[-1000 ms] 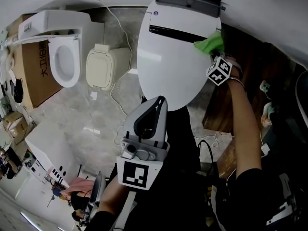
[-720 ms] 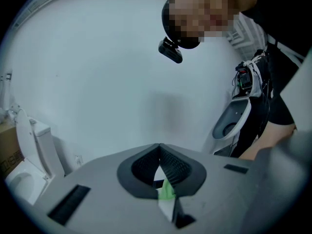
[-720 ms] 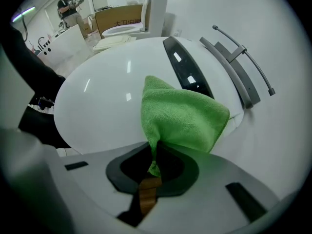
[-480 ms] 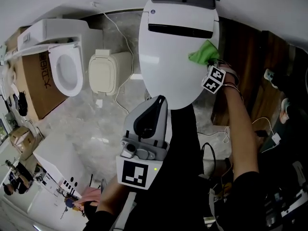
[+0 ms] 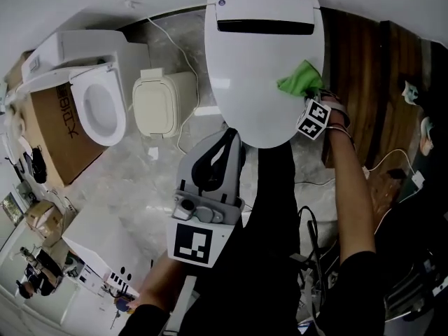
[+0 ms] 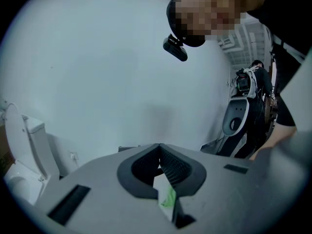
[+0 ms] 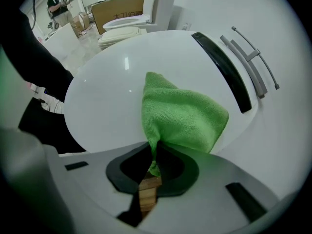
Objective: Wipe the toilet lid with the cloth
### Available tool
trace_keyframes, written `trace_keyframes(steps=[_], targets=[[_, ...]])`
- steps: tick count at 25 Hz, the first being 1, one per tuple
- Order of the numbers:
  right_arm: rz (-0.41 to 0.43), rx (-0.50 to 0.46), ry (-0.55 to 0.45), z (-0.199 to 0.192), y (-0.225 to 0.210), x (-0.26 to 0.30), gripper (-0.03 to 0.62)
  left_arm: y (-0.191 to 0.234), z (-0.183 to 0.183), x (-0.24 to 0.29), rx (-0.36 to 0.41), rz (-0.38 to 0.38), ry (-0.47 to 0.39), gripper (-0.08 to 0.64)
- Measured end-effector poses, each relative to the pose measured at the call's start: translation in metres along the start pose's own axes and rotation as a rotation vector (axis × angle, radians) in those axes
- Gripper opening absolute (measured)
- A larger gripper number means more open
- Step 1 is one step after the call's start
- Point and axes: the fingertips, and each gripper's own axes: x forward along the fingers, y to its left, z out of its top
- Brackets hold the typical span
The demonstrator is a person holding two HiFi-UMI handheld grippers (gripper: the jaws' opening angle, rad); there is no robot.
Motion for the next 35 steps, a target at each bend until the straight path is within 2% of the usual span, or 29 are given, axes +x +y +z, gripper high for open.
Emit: trace_keyframes(steps=[8, 19, 25, 35], targets=[[0.011, 0.106, 0.023, 0.002, 0.074, -0.003, 0.037, 0.010, -0.025, -0.028, -0.004, -0.065, 0.019, 0.009], [0.057, 0.204, 0.007, 0.031, 0.173, -0.003, 0.037, 0.016, -0.051, -0.040, -0.015, -0.110, 0.032, 0.009], [0.093, 0.248, 0.003, 0.045, 0.211, -0.004, 0.037, 0.019, -0.062, -0.043, -0.023, -0.118, 0.038, 0.009], [0.199, 0.414, -0.053, 0.067, 0.243, -0.004, 0.037, 0.016, -0.076, -0.049, -0.029, -0.135, 0.052, 0.009]])
